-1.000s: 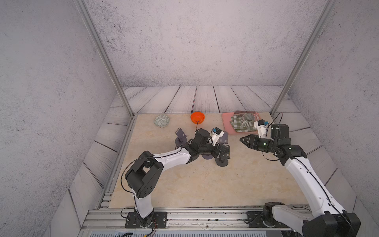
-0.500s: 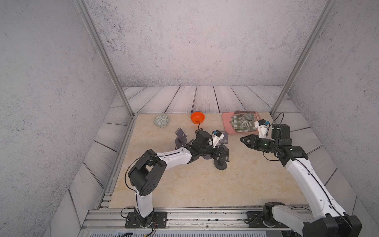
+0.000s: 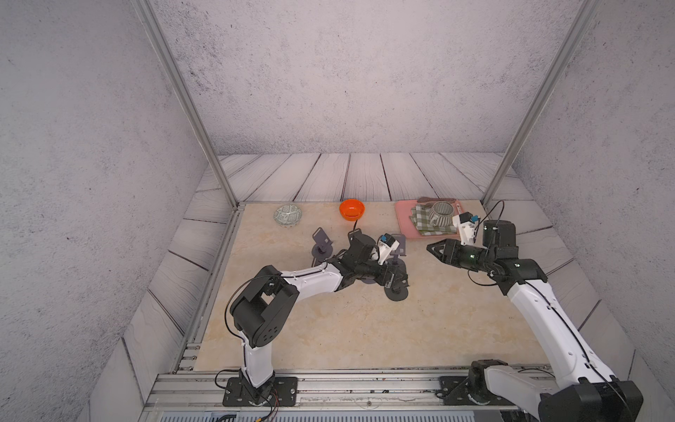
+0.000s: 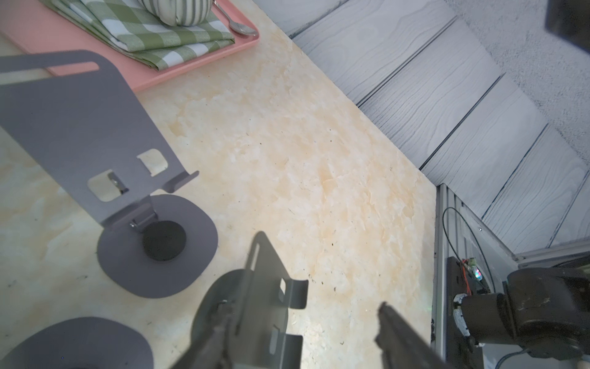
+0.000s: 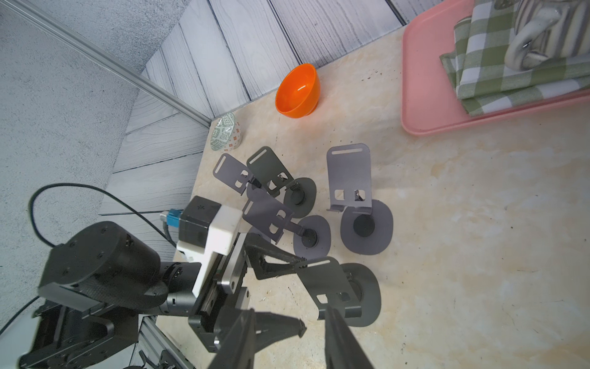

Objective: Open the phone stand
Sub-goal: Place the phone stand at the center of the board.

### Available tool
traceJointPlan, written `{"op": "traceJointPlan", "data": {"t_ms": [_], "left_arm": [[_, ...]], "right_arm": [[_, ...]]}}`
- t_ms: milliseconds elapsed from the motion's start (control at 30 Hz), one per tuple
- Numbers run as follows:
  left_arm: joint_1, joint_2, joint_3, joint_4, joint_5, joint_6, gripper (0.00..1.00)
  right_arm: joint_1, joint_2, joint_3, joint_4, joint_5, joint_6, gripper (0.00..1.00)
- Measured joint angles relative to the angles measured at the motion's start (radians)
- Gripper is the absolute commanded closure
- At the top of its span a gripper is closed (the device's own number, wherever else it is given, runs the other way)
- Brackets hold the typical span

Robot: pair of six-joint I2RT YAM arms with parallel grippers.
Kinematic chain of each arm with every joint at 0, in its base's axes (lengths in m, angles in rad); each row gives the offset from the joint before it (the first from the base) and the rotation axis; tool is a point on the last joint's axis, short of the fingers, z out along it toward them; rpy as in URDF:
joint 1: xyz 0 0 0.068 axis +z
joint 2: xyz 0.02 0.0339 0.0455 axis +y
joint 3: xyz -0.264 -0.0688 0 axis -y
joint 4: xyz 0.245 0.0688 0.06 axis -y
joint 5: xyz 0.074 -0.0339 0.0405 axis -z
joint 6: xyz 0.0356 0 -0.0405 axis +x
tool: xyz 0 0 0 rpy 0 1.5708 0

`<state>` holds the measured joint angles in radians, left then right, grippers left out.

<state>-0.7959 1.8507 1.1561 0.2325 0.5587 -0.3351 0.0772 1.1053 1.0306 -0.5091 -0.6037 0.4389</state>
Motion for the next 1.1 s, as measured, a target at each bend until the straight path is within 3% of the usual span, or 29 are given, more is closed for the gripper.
{"op": "traceJointPlan", "data": {"t_ms": [100, 133, 367, 733, 1100], "left_arm": [[0.0, 0.0, 0.0, 0.0, -0.012, 0.009, 0.06], [0.0, 0.0, 0.0, 0.0, -0.015, 0.011, 0.01], [0.0, 0.0, 0.031, -0.055, -0.05, 0.05, 0.01], [-0.032, 0.02, 0.205, -0.305, -0.129, 0.17, 0.01], [-0.038, 0.124, 0.238, -0.427, -0.123, 0.182, 0.01]], "right_arm": [[0.0, 0.003, 0.0, 0.008, -0.008, 0.002, 0.61], [0.0, 0.003, -0.001, 0.01, -0.009, 0.002, 0.61], [0.0, 0.003, -0.001, 0.013, -0.016, 0.003, 0.61], [0.0, 0.003, -0.011, 0.028, -0.018, 0.003, 0.6], [0.0, 0.003, -0.014, 0.034, -0.019, 0.003, 0.6]]}}
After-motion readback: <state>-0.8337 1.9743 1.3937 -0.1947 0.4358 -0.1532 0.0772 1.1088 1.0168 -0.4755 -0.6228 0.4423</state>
